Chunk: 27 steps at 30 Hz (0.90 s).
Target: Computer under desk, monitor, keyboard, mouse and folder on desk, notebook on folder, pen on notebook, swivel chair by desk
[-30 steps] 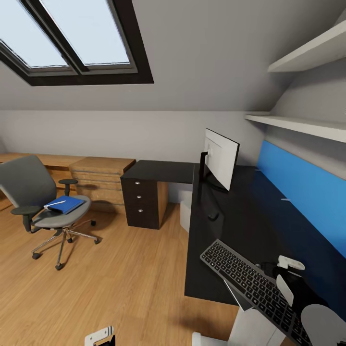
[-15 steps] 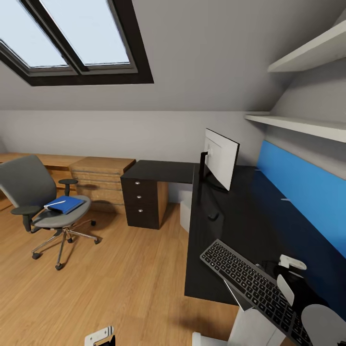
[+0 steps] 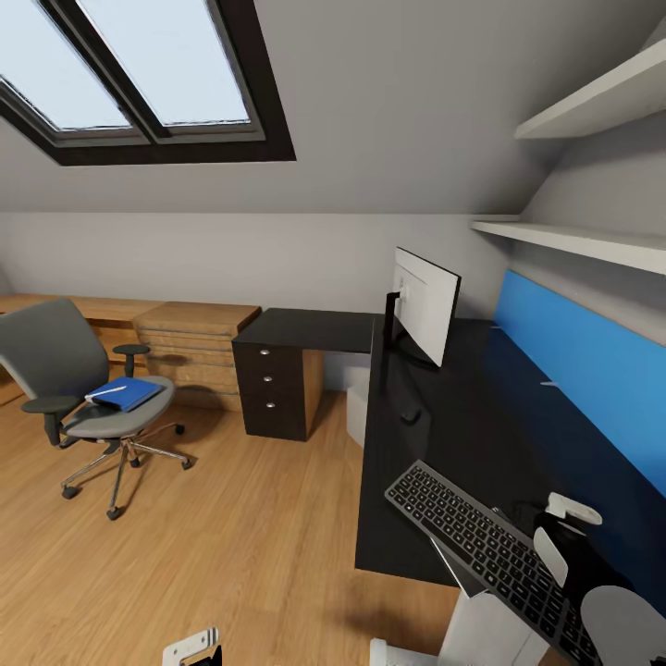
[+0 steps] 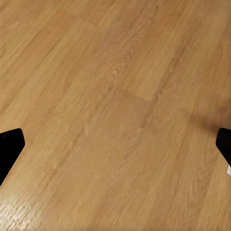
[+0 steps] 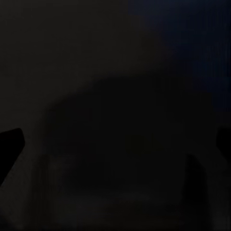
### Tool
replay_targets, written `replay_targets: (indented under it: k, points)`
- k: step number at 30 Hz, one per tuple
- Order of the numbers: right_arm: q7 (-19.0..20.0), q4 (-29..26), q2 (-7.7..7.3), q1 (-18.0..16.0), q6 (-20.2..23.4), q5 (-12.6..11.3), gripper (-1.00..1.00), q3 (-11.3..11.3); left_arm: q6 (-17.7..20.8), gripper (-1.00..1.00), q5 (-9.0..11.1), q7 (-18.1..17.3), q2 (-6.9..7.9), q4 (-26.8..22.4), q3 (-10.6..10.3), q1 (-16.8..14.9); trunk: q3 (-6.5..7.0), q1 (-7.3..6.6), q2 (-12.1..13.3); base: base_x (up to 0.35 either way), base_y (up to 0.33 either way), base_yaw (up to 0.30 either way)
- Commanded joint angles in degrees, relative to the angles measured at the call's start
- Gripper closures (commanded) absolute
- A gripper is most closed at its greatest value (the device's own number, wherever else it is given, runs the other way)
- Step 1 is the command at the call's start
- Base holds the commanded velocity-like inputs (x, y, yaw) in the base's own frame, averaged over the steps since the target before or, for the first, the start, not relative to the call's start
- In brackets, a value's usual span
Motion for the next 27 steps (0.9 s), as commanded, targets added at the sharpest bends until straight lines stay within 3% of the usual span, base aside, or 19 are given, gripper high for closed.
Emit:
replay_targets:
  k: [1,8,15,27]
  points:
    - [-0.5,-0.1,-0.01,0.0,0.3,-0.5,-1.0,0.1,-0.1,-1.0,0.6,0.1,-0.03,0.0,0.0,0.0,-0.06,-0.01,0.0,-0.075,0.0,0.0]
    - [-1.5,-0.2,0.03,0.0,0.1,-0.5,-1.0,0.3,-0.1,-1.0,0.6,0.1,-0.03,0.0,0.0,0.0,-0.06,-0.01,0.0,-0.179,0.0,0.0]
    - [-1.5,-2.5,0.3,-0.2,2.3,-0.7,-1.0,-0.1,-0.5,-1.0,0.6,0.1,-0.1,0.2,0.7,0.0,-0.06,-0.01,0.0,0.0,0.0,0.0]
    - [-1.8,-2.6,0.85,-0.3,-1.3,-0.2,-1.0,0.4,-0.6,-1.0,0.4,0.1,0.21,0.2,0.6,0.0,-0.06,-0.01,0.0,0.0,0.0,0.0]
